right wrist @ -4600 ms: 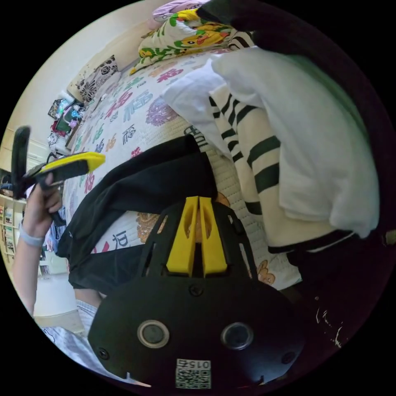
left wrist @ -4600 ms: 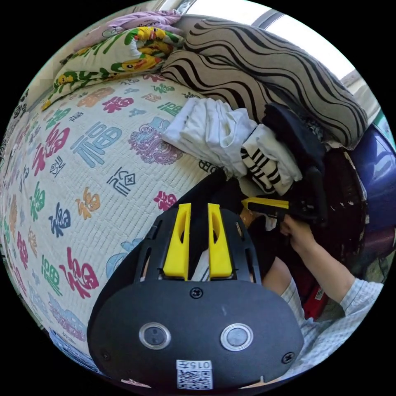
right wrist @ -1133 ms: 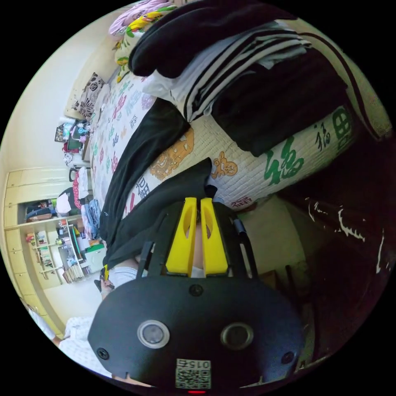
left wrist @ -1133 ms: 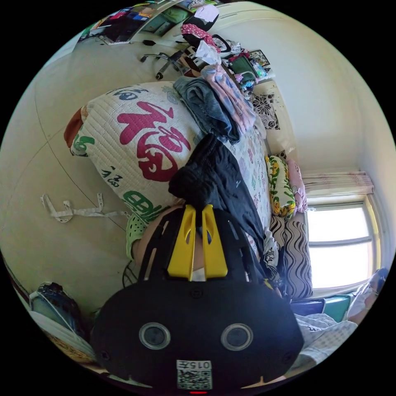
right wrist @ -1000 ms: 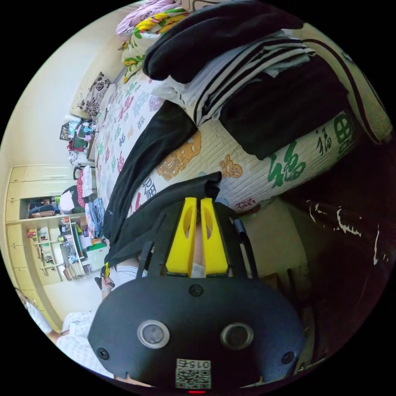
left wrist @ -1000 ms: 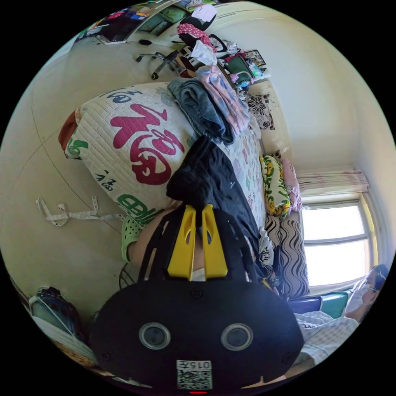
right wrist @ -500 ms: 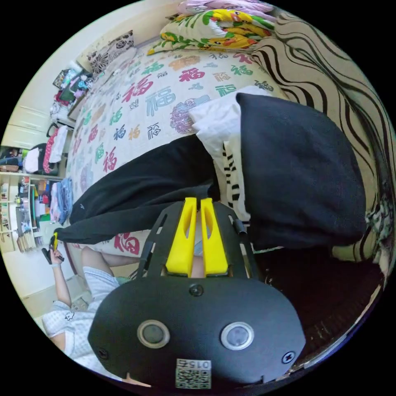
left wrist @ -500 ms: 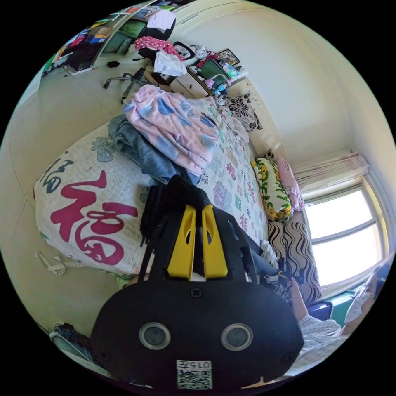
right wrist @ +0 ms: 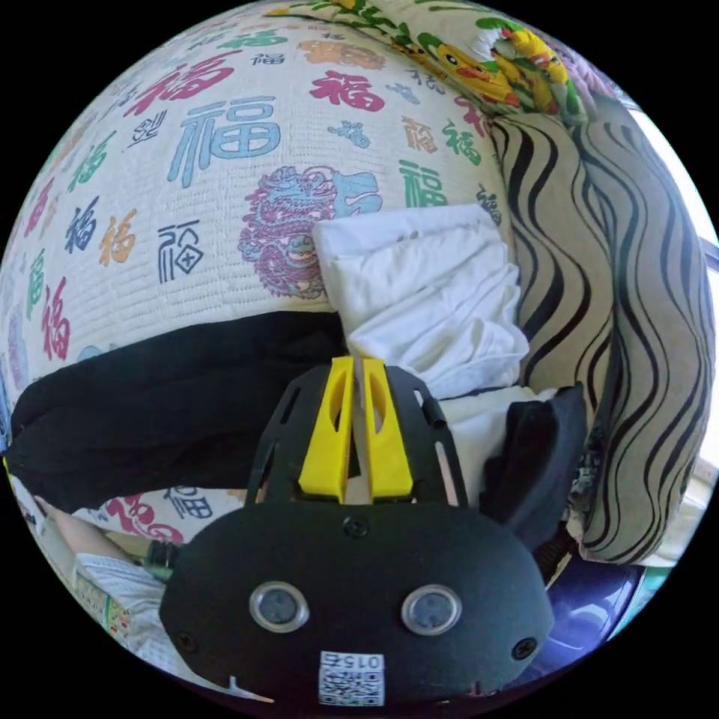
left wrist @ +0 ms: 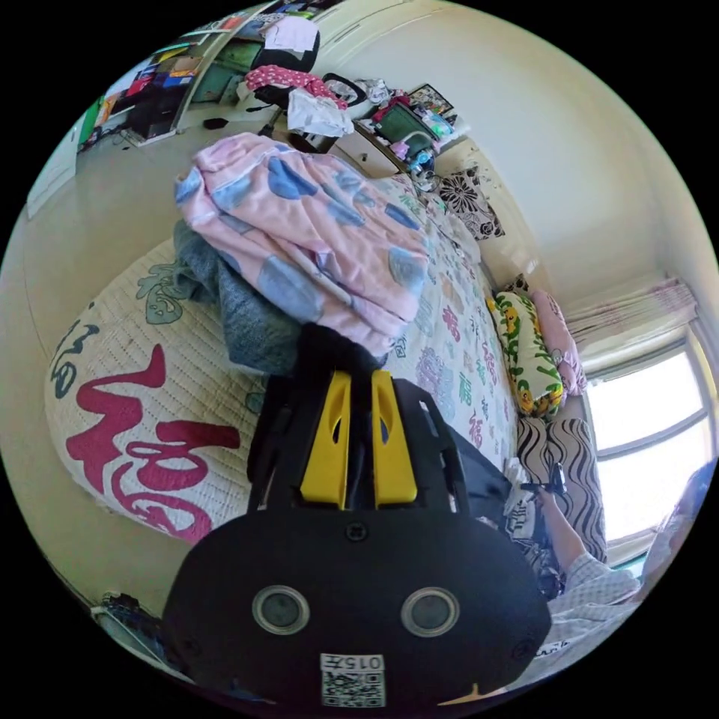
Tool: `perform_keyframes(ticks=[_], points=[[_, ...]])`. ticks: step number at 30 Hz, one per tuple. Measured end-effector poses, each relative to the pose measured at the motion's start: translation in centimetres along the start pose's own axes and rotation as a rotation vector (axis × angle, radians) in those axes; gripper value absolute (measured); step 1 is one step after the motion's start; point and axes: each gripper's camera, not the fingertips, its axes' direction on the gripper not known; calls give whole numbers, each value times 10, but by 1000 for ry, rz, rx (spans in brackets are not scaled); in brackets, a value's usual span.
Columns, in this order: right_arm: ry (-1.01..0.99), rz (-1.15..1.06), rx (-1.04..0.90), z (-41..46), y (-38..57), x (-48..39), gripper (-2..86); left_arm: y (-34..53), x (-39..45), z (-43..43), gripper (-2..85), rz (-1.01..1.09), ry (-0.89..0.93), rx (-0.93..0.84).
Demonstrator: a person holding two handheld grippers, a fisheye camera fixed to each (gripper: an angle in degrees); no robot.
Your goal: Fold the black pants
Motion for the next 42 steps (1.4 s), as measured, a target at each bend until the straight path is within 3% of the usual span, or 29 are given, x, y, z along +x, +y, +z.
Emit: perform_keyframes(ticks=[6,9,14,17,19,23,27,36,40,42], points=[[-249,26,254,-2,86,16,58,67,104,2,60,313,-326,182],[-325,93,280,31,134,17,61,89,182,70,59,571,-228,41],[-714,309,315,104,167,25,72,151,350,291,61,928,201,-336],[-870,415,350,132,169,26,71,205,451,409,69,1063,324,-490],[-903,446,338,148,166,26,61,242,505,473,72,1150,324,-573],[-1037,514,419,177,186,37,2,321,585,605,71,1330,120,-767],[-1123,545,490,195,220,53,-4,348,610,664,11,1362,25,-777],[-1259,659,580,257,284,63,-5,322,621,723,-5,1104,222,-697],[-1206,659,551,281,289,57,3,356,634,778,10,1249,-58,-727],[-1233,678,576,290,296,62,15,362,640,793,42,1241,-40,-744]])
